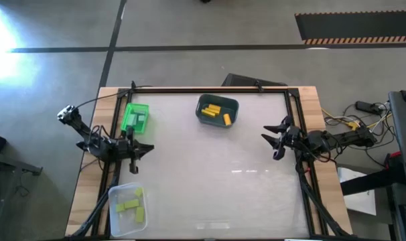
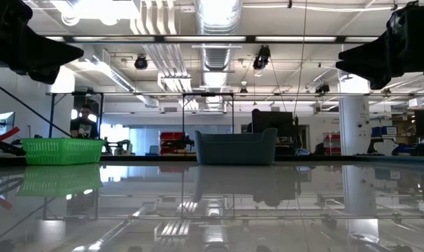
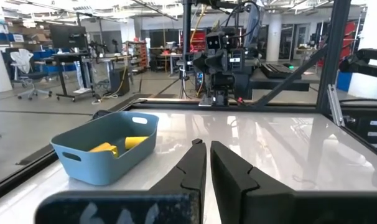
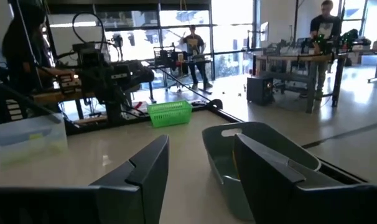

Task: Sort & place blocks by color
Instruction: Return to Home position

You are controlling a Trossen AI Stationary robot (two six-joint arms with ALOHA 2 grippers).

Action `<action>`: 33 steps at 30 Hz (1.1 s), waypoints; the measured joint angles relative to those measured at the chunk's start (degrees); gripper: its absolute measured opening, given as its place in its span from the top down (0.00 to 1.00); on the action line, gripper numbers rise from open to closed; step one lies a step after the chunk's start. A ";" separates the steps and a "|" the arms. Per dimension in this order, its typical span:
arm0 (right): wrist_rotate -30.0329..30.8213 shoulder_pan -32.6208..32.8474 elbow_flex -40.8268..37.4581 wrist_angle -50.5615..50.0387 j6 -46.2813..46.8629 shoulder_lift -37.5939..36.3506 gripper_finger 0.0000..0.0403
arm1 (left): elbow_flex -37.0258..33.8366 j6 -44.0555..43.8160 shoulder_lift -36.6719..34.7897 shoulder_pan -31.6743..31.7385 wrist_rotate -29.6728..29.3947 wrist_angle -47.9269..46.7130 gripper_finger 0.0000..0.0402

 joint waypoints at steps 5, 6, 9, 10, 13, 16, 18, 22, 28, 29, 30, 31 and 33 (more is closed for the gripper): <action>0.07 0.21 0.00 -0.13 -0.03 -0.19 0.59 | -0.02 0.01 1.00 0.00 0.00 0.02 0.98; 0.18 0.65 0.00 -0.48 -0.16 -0.52 0.59 | -0.02 0.00 1.22 0.00 0.00 -0.01 0.98; -0.99 0.32 0.00 -0.53 0.02 -2.51 0.59 | -0.04 0.00 1.80 0.00 0.00 0.03 0.98; -1.35 -0.20 0.00 -0.68 0.03 -2.61 0.58 | -0.04 0.00 2.01 0.00 0.00 -0.01 0.98; -2.76 -2.58 0.00 -1.41 -1.04 -2.64 0.57 | -0.04 0.00 2.52 0.00 0.00 0.02 0.98; -5.79 -5.45 -0.02 -2.45 -1.83 -2.64 0.57 | -0.04 0.00 3.00 -0.01 0.00 0.01 0.98; -10.55 -7.85 -0.02 -2.80 -4.82 -2.67 0.57 | -0.07 0.00 3.42 0.00 0.00 -0.01 0.98; -21.83 -13.35 -0.02 -4.27 -10.22 -2.69 0.58 | -0.09 0.00 4.04 0.00 0.00 0.00 0.98; -26.85 -15.02 -0.02 -5.05 -9.18 -2.69 0.57 | -0.09 0.00 5.05 -0.01 0.00 0.02 0.98; -26.79 -15.02 -0.02 -4.97 -9.01 -2.69 0.57 | -0.09 0.00 5.20 0.00 0.00 0.00 0.98; -26.77 -15.02 -0.02 -4.88 -9.00 -2.57 0.57 | -0.11 0.00 5.36 0.00 0.00 0.02 0.98; -26.71 -15.02 -0.02 -4.72 -9.00 -2.41 0.57 | -0.11 0.00 5.54 0.00 0.00 0.04 0.98; -26.58 -15.02 -0.02 -4.59 -8.99 -2.07 0.56 | -0.11 0.00 5.80 0.00 0.00 0.02 0.98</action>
